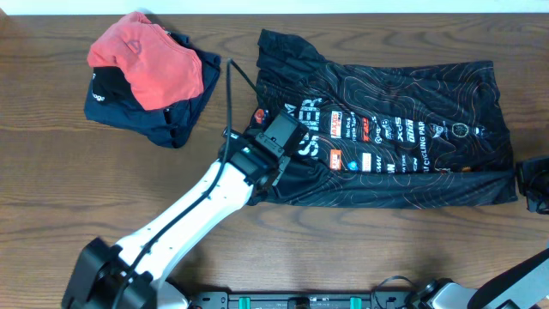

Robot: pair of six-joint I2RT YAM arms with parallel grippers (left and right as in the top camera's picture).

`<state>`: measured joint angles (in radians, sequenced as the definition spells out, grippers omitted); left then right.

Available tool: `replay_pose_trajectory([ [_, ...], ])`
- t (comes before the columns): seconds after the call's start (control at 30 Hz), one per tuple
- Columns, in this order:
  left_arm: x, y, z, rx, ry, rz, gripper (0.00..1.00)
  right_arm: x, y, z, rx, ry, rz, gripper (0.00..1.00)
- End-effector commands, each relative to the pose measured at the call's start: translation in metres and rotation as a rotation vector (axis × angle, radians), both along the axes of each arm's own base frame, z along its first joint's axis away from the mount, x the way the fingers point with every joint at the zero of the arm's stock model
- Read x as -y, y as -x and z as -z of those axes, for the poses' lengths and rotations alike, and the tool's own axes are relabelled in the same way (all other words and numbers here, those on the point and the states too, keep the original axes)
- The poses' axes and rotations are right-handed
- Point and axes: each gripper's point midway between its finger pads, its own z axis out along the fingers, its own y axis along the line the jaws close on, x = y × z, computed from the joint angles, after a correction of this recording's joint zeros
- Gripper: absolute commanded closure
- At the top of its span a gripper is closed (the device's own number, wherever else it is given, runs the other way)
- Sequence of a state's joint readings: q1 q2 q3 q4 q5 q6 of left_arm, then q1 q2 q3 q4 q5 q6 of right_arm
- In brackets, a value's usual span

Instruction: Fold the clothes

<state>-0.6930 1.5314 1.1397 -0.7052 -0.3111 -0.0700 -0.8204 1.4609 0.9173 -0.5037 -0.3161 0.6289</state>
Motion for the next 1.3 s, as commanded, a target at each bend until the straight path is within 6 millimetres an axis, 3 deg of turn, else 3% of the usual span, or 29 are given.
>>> replay_pose_trajectory([
  [0.0,-0.006,-0.011,-0.027,0.099,-0.005,-0.027,0.94,0.0,-0.008,-0.008,0.038,0.004,-0.017,0.99],
  [0.6,-0.039,-0.074,-0.067,0.338,0.1,-0.207,0.94,0.01,-0.016,-0.016,0.078,0.055,-0.017,0.99],
  [0.83,-0.029,-0.085,-0.076,0.382,0.17,-0.195,0.94,0.016,-0.014,-0.016,0.065,0.085,0.002,0.99],
  [1.1,-0.028,-0.086,-0.065,0.356,0.153,-0.193,0.94,0.017,-0.015,-0.017,0.067,0.089,0.002,0.96],
  [1.13,-0.028,-0.085,-0.065,0.353,0.151,-0.193,0.93,0.018,-0.016,-0.018,0.072,0.093,0.002,0.91],
  [1.2,-0.028,-0.085,-0.063,0.348,0.147,-0.193,0.83,0.019,-0.018,-0.02,0.081,0.104,-0.002,0.59],
  [1.23,-0.029,-0.084,-0.062,0.344,0.144,-0.193,0.7,0.019,-0.02,-0.021,0.087,0.115,-0.016,0.41],
  [1.27,-0.029,-0.083,-0.061,0.337,0.138,-0.193,0.56,0.018,-0.022,-0.023,0.095,0.122,-0.034,0.33],
])
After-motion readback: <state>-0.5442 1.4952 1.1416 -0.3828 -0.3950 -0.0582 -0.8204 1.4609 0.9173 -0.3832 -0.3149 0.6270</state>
